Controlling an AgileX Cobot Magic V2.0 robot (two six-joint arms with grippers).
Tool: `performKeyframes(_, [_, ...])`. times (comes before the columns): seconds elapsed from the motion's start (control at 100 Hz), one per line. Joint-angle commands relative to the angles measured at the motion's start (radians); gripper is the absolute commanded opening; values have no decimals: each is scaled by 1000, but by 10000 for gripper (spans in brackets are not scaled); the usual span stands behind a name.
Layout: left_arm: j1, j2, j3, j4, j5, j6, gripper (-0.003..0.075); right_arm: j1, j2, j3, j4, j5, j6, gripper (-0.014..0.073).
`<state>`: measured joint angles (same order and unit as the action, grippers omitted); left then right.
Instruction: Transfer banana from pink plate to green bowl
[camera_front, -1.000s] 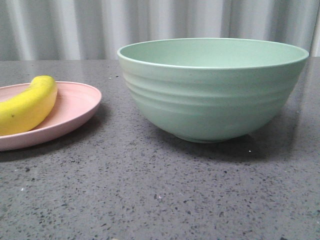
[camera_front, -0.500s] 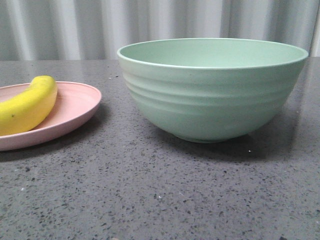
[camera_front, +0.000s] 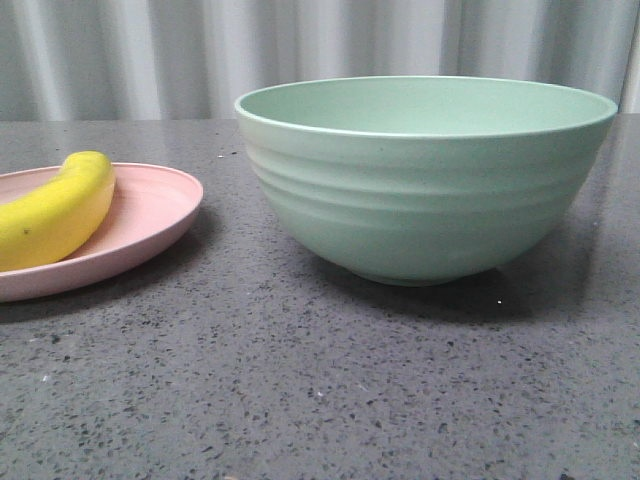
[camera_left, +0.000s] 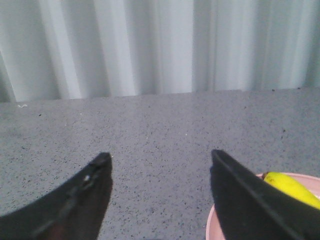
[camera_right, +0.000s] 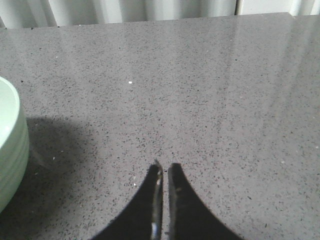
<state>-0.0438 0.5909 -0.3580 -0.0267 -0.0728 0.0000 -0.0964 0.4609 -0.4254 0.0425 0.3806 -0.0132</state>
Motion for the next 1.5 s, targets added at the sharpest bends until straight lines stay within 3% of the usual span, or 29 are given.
performKeyframes(0.0, [-9,18,-47,-35,-108,-16,491,-2,24,-36,-4,-103,-8,-64])
performKeyframes(0.33, [-175,130,-232,-90,208,-22,398,-2,26,-36,-4,-112,-8,-64])
performKeyframes(0.6, [-336,310,-395,-145,455,-22,395,-2,32,-36,-4,-112,-8,-64])
performKeyframes(0.83, [-365,502,-479,-247,634,-22,395,-2,32,-36,-4,-112,-8,-64])
performKeyframes(1.14, [-365,683,-537,-272,671,-22,394,-2,32,-36,-4,-112,-8,-64])
performKeyframes(1.49, [-365,706,-539,-277,667,-22,358,-2,32,-36,-4,-112,-8,-64])
